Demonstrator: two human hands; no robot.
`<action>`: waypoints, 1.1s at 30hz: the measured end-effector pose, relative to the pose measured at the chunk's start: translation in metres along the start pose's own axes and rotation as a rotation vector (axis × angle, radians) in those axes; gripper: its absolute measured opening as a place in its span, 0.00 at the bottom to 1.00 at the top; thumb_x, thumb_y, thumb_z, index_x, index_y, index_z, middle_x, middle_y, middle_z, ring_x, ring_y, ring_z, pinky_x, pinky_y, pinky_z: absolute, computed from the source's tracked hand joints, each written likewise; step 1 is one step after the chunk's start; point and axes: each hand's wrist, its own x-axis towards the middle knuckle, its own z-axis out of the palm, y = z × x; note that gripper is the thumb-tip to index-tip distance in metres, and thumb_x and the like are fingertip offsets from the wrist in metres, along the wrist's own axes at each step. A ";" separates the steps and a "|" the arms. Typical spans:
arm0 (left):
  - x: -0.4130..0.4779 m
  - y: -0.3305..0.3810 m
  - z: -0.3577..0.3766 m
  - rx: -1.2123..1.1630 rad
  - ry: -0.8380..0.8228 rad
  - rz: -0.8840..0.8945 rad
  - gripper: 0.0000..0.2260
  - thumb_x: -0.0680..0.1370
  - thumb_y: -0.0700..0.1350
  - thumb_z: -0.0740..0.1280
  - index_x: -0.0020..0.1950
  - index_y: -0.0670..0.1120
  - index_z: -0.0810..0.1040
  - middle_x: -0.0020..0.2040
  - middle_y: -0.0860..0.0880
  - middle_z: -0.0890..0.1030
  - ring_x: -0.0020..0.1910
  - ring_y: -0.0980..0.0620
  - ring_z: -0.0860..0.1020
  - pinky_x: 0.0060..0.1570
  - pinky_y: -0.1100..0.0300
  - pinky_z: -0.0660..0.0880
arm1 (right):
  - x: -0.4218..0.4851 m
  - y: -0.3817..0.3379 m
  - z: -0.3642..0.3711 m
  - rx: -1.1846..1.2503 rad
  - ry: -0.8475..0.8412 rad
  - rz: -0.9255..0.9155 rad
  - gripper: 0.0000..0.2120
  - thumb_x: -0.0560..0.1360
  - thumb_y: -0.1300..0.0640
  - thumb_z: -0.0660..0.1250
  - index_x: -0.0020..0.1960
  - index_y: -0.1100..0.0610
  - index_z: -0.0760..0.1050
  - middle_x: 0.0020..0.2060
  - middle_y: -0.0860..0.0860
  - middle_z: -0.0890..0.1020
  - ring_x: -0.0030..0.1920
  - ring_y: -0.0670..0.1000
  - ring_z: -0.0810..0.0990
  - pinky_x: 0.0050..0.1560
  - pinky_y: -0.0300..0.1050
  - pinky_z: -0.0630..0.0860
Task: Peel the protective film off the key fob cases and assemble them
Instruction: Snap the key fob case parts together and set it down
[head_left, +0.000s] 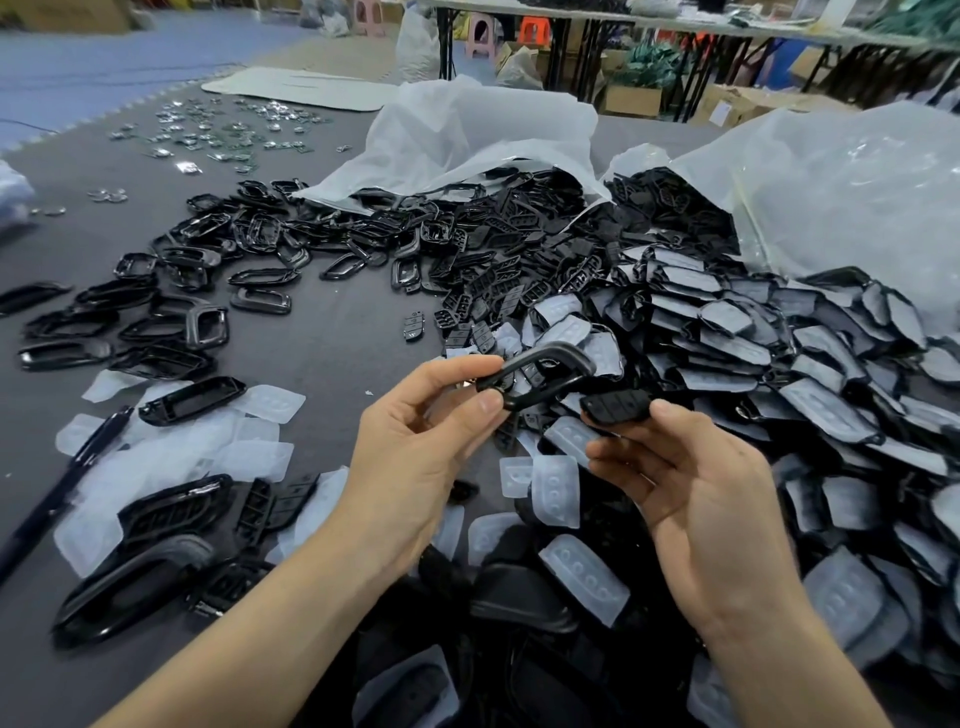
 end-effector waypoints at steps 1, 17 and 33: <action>0.000 0.000 0.000 -0.003 -0.005 -0.004 0.09 0.64 0.40 0.72 0.42 0.49 0.86 0.42 0.50 0.85 0.44 0.57 0.82 0.45 0.69 0.77 | 0.000 0.000 0.000 -0.007 0.000 -0.003 0.19 0.77 0.63 0.60 0.32 0.59 0.83 0.31 0.57 0.83 0.31 0.54 0.81 0.32 0.42 0.79; 0.000 0.001 0.001 -0.023 0.034 -0.033 0.09 0.64 0.39 0.71 0.42 0.48 0.86 0.42 0.50 0.84 0.44 0.57 0.82 0.45 0.69 0.77 | -0.004 0.005 0.003 -0.028 -0.166 0.049 0.02 0.63 0.60 0.68 0.35 0.58 0.76 0.35 0.61 0.82 0.33 0.56 0.82 0.35 0.46 0.80; -0.001 -0.001 0.003 -0.019 0.026 -0.032 0.09 0.64 0.39 0.71 0.41 0.48 0.85 0.41 0.50 0.85 0.43 0.56 0.83 0.45 0.68 0.77 | -0.006 0.001 0.006 -0.060 -0.180 0.022 0.03 0.66 0.58 0.69 0.40 0.53 0.80 0.35 0.58 0.82 0.29 0.52 0.78 0.33 0.45 0.79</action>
